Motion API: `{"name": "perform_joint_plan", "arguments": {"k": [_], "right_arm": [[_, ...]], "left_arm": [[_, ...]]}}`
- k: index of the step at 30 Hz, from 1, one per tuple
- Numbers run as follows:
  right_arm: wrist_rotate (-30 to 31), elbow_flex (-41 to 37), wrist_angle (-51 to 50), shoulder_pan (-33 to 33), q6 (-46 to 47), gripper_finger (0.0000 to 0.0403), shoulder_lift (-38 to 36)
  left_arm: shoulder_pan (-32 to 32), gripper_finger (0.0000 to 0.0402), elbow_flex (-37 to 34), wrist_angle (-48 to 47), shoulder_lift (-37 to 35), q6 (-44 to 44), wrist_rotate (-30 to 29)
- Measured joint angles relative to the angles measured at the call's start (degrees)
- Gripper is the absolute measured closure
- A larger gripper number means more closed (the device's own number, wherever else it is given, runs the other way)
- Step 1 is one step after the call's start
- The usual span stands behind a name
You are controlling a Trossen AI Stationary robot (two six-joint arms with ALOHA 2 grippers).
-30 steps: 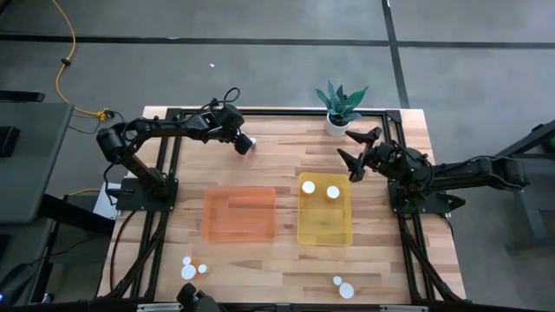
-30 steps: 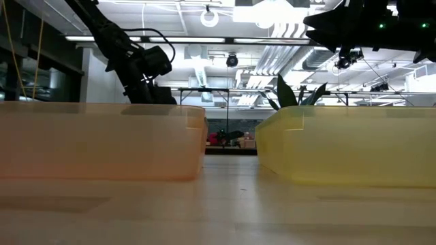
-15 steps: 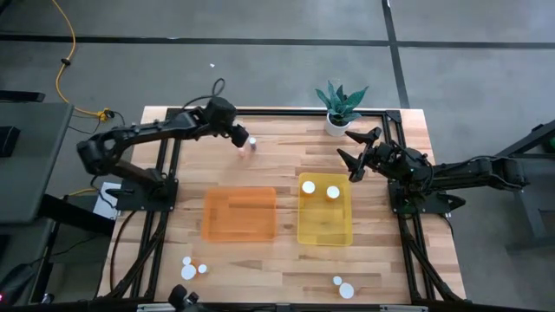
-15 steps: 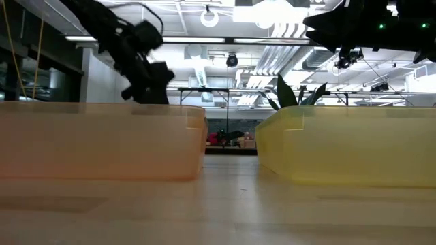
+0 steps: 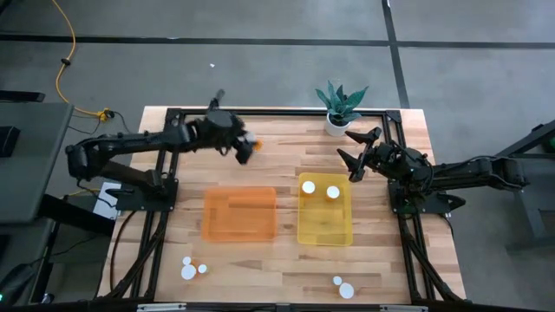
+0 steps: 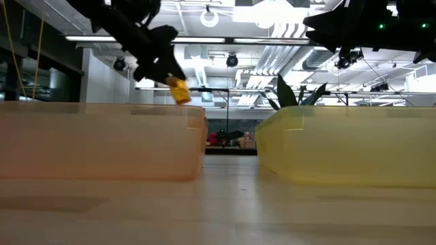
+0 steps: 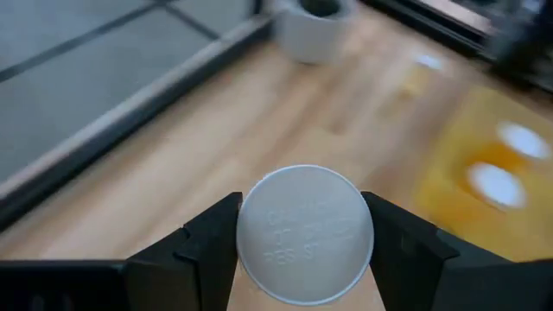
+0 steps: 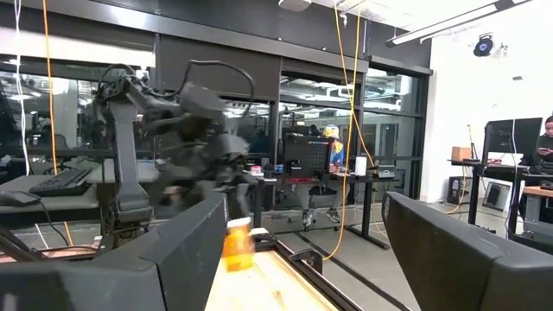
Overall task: Pick and place medicine bottles into bin by pill shape (circle, oval)
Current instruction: Put the top orange capsule bottle into the yellow bin
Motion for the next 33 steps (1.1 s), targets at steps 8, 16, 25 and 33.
{"name": "perform_joint_plan", "arguments": {"k": [8,16,25,33], "right_arm": [[0.0,0.0,0.0,0.0,0.0,0.0102,0.0],[0.0,0.0,0.0,0.0,0.0,0.0102,0.0],[0.0,0.0,0.0,0.0,0.0,0.0102,0.0],[0.0,0.0,0.0,0.0,-0.1,0.0102,0.0]], "left_arm": [[-18.1,0.0201,12.9,1.4,10.0,3.7,-1.3],[-28.0,0.0201,31.6,-5.2,26.3,14.0,-2.8],[-28.2,0.0194,41.7,-6.0,42.9,16.6,-0.4],[-27.4,0.0193,43.2,-6.8,49.3,15.2,-0.3]]}}
